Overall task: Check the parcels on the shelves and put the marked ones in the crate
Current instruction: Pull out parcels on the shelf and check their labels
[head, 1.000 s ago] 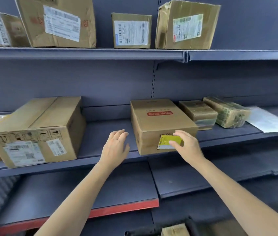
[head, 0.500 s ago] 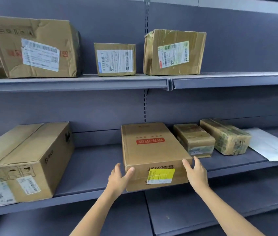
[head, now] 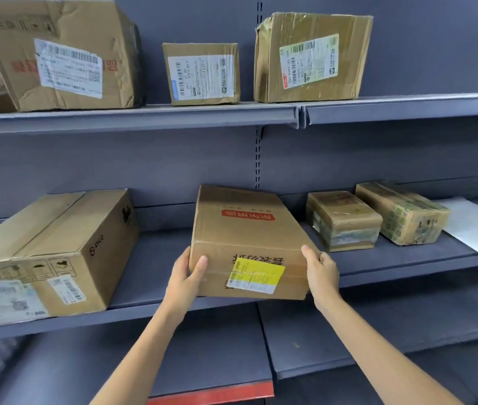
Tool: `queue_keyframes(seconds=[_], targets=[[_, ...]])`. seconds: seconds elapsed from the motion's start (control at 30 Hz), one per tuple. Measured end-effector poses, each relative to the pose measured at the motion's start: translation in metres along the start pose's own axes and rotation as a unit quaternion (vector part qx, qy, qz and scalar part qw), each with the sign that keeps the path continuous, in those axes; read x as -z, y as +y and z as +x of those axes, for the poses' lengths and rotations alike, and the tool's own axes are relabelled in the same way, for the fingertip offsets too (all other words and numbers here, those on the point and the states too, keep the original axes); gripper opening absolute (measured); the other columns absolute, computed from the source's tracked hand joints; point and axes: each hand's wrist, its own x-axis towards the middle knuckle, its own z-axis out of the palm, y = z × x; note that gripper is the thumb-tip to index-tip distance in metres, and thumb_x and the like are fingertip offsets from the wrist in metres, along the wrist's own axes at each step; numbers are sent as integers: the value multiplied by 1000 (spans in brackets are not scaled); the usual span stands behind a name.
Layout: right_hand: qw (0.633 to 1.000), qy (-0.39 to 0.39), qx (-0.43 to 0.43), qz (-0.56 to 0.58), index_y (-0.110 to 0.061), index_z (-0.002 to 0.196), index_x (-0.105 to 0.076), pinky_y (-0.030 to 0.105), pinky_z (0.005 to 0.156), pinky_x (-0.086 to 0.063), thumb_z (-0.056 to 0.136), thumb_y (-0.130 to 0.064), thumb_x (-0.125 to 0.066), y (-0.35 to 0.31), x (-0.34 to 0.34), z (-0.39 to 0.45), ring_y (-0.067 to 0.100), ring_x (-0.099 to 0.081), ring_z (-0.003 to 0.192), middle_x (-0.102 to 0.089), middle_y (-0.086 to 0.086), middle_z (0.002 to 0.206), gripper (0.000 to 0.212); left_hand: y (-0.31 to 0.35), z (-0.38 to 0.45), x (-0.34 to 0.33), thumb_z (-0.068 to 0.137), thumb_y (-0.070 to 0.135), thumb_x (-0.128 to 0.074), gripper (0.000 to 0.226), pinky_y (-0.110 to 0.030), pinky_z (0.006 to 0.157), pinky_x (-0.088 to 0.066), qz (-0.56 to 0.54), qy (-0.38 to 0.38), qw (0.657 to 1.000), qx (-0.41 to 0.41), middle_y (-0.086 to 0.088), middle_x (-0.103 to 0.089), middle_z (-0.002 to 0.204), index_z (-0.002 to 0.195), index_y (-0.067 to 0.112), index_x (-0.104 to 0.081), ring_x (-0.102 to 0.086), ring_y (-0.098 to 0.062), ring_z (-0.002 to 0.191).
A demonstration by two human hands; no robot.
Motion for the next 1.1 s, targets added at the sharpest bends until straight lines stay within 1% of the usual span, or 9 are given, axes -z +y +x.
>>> queue_keyframes(seconds=[0.13, 0.23, 0.3, 0.4, 0.5, 0.63, 0.83, 0.97, 1.1], targets=[[998, -7, -22, 67, -14, 69, -47, 31, 61, -39, 85, -38, -56, -8, -9, -25, 23, -52, 76, -56, 6, 84, 30, 25, -15, 28, 73, 59, -49, 28, -20, 69, -51, 21, 43, 998, -44, 21, -67, 88, 93, 42, -57, -62, 4, 80], [990, -45, -61, 116, -14, 74, -49, 42, 75, -50, 82, -34, -59, -7, -13, -39, 28, -60, 84, -63, 10, 90, 24, 35, -26, 45, 72, 60, -51, 29, -21, 73, -47, 40, 68, 996, -45, 22, -65, 94, 99, 50, -54, -60, 0, 90], [985, -77, -87, 131, -13, 78, -51, 47, 87, -49, 82, -31, -58, -1, -14, -45, 29, -61, 87, -64, 13, 94, 20, 40, -33, 50, 79, 50, -56, 44, -16, 72, -43, 52, 85, 994, -44, 10, -63, 108, 121, 36, -53, -58, -7, 98], [967, -159, -141, 142, -9, 92, -58, 44, 84, -51, 86, -22, -48, 14, -14, -52, 26, -62, 86, -66, 12, 95, 17, 47, -43, 55, 85, 33, -64, 49, -11, 70, -44, 85, 114, 989, -51, 5, -60, 115, 131, 25, -50, -57, -8, 99], [957, -211, -173, 93, -11, 101, -57, 35, 79, -49, 87, -23, -43, 27, -18, -62, 23, -59, 95, -65, 9, 103, 24, 53, -48, 62, 79, 41, -69, 62, -32, 87, -53, 125, 135, 980, -71, 3, -56, 129, 135, 23, -49, -55, -17, 112], [976, -189, 3, -111, -16, 128, -47, 33, 99, -34, 88, -33, -46, 13, -16, -76, 20, -45, 120, -50, 5, 129, 44, 67, -50, 69, 78, 37, -70, 63, -32, 91, -51, 168, 144, 971, -90, 1, -51, 137, 135, 20, -48, -54, -17, 113], [941, -231, 247, -5, -31, 138, -36, 21, 105, -31, 90, -23, -56, -50, -8, -97, 1, -36, 128, -39, -10, 144, 53, 119, -44, 55, 72, 44, -73, 64, -31, 108, -30, 353, 52, 917, -178, 6, -49, 140, 130, 21, -54, -38, -15, 133], [901, -246, 346, -93, -38, 140, -29, 29, 109, -29, 79, -30, -69, -67, -4, -93, 2, -23, 136, -20, -18, 148, 73, 145, -35, 28, 72, 47, -72, 72, -30, 109, -26, 448, -21, 869, -207, 8, -42, 144, 135, 23, -47, -29, -11, 137], [924, -200, 321, -56, -31, 138, -37, 39, 106, -40, 77, -17, -72, -58, -3, -88, 9, -32, 135, -23, -14, 149, 72, 128, -31, 27, 70, 27, -79, 66, -28, 111, -30, 238, -32, 939, -245, 21, -44, 136, 128, 35, -49, -34, 2, 130]])
